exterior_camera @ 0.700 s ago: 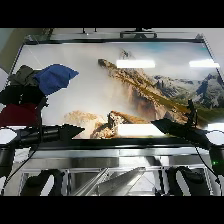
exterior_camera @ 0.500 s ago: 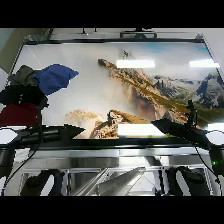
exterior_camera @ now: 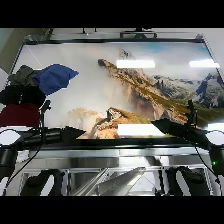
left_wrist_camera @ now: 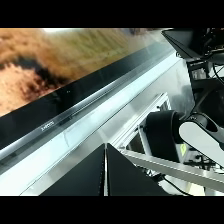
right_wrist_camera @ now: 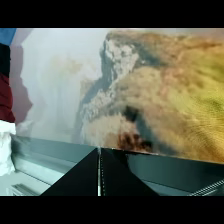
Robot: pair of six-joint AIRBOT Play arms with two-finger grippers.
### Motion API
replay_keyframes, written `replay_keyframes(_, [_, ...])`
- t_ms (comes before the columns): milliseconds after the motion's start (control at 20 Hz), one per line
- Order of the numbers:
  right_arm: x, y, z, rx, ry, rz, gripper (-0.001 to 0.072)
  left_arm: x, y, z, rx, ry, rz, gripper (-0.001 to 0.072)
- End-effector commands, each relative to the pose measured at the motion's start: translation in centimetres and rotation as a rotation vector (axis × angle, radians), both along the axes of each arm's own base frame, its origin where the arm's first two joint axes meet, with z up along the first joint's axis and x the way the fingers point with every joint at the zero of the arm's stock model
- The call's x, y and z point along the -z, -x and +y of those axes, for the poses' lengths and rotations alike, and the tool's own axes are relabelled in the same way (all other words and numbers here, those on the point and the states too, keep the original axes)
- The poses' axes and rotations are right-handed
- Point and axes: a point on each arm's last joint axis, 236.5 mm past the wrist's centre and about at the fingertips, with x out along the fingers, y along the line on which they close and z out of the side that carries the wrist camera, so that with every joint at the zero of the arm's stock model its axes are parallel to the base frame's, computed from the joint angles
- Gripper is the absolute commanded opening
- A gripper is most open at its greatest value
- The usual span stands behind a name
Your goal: Fold the shirts.
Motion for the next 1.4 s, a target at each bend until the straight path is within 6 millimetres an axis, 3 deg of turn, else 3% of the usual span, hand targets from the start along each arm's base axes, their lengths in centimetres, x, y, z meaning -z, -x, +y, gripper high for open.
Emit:
replay_keyframes(0, [-0.3, -0.1, 0.2, 0.004, -0.016, -0.004, 0.0037, 0.0, 0.0, 0.0, 0.000, 0.000, 0.000, 0.0008])
replay_keyframes(250, [-1.8, -0.5, 0.9, 0.020, -0.095, -0.020, 0.0037, -0.5, -1.0, 0.0, -0.040, 0.023, -0.016, 0.0008])
replay_keyframes(500, [-3.1, -0.7, 1.6, 0.022, -0.163, -0.031, 0.0037, -0.5, -5.3, 1.7, -0.219, -0.011, -0.098, 0.0008])
replay_keyframes(700, [-3.6, -0.4, 2.5, -0.034, -0.151, -0.086, 0.0040, -0.2, -5.3, 1.5, -0.170, -0.083, -0.168, 0.0011])
replay_keyframes(750, [-4.4, -0.4, 3.1, -0.059, -0.165, -0.126, 0.0042, 0.0, -6.5, 3.0, -0.177, -0.188, -0.237, 0.0101])
replay_keyframes(800, [-5.3, -0.6, 3.5, -0.069, -0.182, -0.165, 0.0043, -0.3, -8.3, 5.2, -0.204, -0.308, -0.306, 0.0293])
replay_keyframes(900, [-5.5, -1.3, 3.4, -0.052, -0.165, -0.206, 0.0045, -2.3, -12.1, 9.9, -0.285, -0.478, -0.403, 0.0292])
replay_keyframes(950, [-5.4, -2.0, 3.0, -0.030, -0.140, -0.231, 0.0224, -3.4, -14.1, 12.5, -0.336, -0.537, -0.424, 0.0293])
replay_keyframes(1000, [-5.4, -2.8, 2.3, 0.002, -0.114, -0.258, 0.0486, -4.0, -15.9, 14.9, -0.384, -0.574, -0.419, 0.0297])
replay_keyframes(1050, [-5.4, -3.5, 1.6, 0.032, -0.085, -0.285, 0.0524, -4.4, -17.7, 17.4, -0.436, -0.583, -0.394, 0.0566])
replay_keyframes(1100, [-5.4, -4.4, 0.7, 0.066, -0.049, -0.316, 0.0525, -4.4, -19.3, 19.8, -0.497, -0.578, -0.354, 0.0714])
replay_keyframes(1200, [-5.4, -5.7, -0.9, 0.127, 0.011, -0.362, 0.0546, -3.1, -22.8, 24.9, -0.577, -0.588, -0.283, 0.0713])
replay_keyframes(1250, [-5.3, -6.4, -1.8, 0.165, 0.037, -0.376, 0.0696, -2.1, -24.5, 26.9, -0.599, -0.594, -0.256, 0.0713])
replay_keyframes(1350, [-4.4, -7.7, -3.2, 0.230, 0.064, -0.359, 0.0701, 0.9, -28.2, 30.3, -0.616, -0.596, -0.196, 0.0713])
